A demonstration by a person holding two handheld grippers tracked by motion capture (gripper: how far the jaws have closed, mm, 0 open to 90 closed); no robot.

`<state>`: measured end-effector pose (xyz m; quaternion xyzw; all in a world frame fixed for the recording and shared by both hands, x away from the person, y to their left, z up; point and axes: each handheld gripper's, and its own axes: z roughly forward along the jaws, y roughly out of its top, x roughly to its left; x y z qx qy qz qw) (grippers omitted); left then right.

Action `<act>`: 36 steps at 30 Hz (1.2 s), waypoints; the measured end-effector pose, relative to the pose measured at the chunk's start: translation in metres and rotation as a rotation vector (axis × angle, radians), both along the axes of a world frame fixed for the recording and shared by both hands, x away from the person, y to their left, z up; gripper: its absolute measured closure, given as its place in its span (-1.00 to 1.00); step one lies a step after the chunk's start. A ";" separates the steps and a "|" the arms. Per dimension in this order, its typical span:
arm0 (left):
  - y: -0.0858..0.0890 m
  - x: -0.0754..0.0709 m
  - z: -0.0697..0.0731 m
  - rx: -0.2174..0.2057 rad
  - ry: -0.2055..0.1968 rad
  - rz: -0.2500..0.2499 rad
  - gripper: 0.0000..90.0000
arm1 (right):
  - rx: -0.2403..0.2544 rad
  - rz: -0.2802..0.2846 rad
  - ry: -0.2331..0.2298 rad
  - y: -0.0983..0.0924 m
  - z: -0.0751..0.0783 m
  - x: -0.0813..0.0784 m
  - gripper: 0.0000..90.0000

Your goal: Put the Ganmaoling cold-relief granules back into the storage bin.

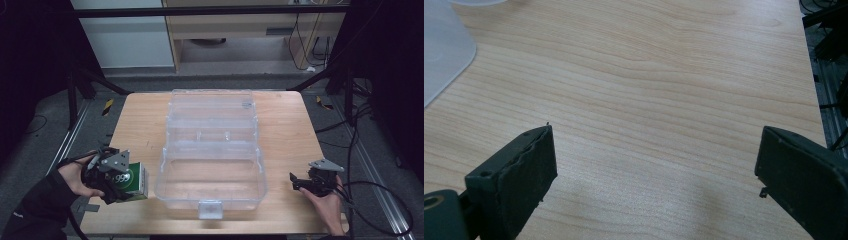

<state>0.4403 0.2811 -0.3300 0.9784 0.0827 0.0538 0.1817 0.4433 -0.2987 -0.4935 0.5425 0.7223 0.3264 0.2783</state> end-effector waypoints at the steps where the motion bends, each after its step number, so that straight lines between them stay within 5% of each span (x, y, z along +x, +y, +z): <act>1: -0.002 0.001 0.002 -0.002 -0.001 -0.001 -0.69 | -0.001 0.000 0.000 0.000 0.000 0.000 -0.92; 15: -0.024 0.009 0.017 -0.022 -0.013 -0.024 -0.69 | -0.001 0.003 -0.002 0.000 0.000 0.000 -0.92; 36: -0.066 0.023 0.017 -0.023 -0.010 -0.078 -0.69 | 0.004 0.002 -0.002 -0.001 0.000 0.000 -0.93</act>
